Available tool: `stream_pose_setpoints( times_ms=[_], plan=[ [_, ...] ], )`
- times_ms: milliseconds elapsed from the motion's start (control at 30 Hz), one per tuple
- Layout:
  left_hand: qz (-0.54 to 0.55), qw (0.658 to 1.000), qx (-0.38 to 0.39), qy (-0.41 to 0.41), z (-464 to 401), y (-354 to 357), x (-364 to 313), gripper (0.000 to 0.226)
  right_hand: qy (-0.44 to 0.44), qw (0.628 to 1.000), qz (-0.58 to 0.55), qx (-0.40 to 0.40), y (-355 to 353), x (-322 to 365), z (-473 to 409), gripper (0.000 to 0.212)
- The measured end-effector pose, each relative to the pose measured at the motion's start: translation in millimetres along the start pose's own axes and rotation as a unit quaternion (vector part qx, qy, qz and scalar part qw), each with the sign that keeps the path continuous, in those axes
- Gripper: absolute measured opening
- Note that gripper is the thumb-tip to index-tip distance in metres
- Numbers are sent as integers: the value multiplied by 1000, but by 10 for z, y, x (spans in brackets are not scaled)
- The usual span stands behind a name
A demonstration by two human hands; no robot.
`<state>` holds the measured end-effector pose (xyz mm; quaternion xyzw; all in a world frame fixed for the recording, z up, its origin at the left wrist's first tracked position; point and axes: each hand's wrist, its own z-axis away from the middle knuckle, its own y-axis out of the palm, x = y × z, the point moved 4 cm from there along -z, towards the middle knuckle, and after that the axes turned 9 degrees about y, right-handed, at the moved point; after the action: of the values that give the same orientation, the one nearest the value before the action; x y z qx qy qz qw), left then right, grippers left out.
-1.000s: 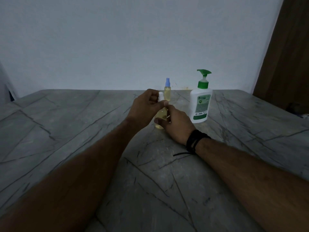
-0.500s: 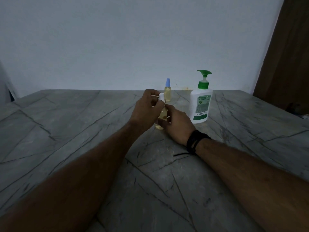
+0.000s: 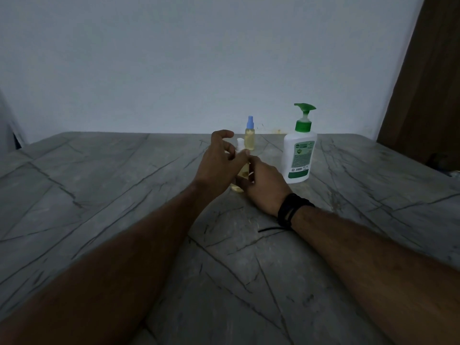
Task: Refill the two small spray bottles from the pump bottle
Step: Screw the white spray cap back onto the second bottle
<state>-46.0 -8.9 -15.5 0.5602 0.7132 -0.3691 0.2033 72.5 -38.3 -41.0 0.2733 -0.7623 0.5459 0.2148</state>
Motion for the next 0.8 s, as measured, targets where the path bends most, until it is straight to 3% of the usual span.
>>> stream_pose_setpoints(
  times_ms=[67,233,367,533,800],
  plan=[
    [-3,1000,7,-3,-2,5,11,41,-4,1000,-8,-2,0,-2,8,52],
    [-2,1000,0,14,23,23,-12,54,-2,1000,5,-8,0,-10,-2,50],
    [-15,1000,6,5,9,35,3,35,-12,1000,-6,-7,-8,-8,14,47],
    [-1,1000,6,6,25,31,-33,53,-4,1000,10,-4,12,-16,-10,49],
    [-59,998,-8,30,-25,-12,-53,35,-6,1000,6,-9,17,-19,-18,47]
  ],
)
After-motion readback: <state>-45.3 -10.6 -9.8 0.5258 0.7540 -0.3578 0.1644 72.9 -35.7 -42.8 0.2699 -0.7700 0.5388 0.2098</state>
